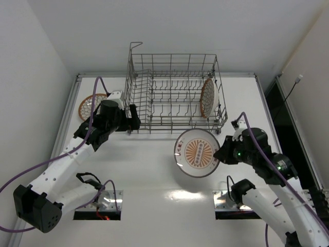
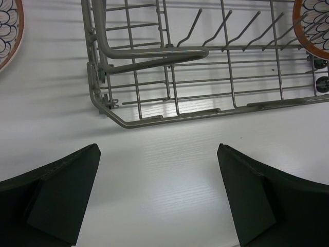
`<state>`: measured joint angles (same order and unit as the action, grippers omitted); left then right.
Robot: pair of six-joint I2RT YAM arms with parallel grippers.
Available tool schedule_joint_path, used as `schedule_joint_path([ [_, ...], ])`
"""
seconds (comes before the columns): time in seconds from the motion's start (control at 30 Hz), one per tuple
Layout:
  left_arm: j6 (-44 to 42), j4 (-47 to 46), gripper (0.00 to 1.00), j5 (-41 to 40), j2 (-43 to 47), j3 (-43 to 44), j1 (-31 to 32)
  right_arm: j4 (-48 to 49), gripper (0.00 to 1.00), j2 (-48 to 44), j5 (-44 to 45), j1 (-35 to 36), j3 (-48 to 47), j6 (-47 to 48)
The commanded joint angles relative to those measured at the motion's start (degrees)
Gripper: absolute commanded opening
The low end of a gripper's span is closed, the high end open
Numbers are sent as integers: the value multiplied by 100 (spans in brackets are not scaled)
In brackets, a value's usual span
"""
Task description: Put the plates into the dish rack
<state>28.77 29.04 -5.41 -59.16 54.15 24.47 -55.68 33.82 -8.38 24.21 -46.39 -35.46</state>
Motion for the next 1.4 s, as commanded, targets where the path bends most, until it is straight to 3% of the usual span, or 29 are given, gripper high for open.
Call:
schedule_joint_path([
  [0.0,49,-205,100,57,1,201,58,-110,0,71,415,40,-808,48],
  [0.27,111,-145,100,110,-52,315,58,-233,0,1335,1206,40,-2758,162],
  [0.5,-152,145,100,5,-289,930,58,-224,0,2610,1954,40,-4629,321],
  [0.73,66,199,100,49,-606,1370,58,-408,0,4570,2551,-65,-6653,576],
  [0.87,418,383,100,-214,-720,1711,58,-803,0,5668,3149,-118,-8276,803],
  [1.07,558,972,100,-978,-720,2221,356,-699,0,6837,3202,-355,-9343,1006],
  [1.37,674,1490,100,-1252,-1017,3171,357,100,0,7305,3396,-741,-9379,1339],
])
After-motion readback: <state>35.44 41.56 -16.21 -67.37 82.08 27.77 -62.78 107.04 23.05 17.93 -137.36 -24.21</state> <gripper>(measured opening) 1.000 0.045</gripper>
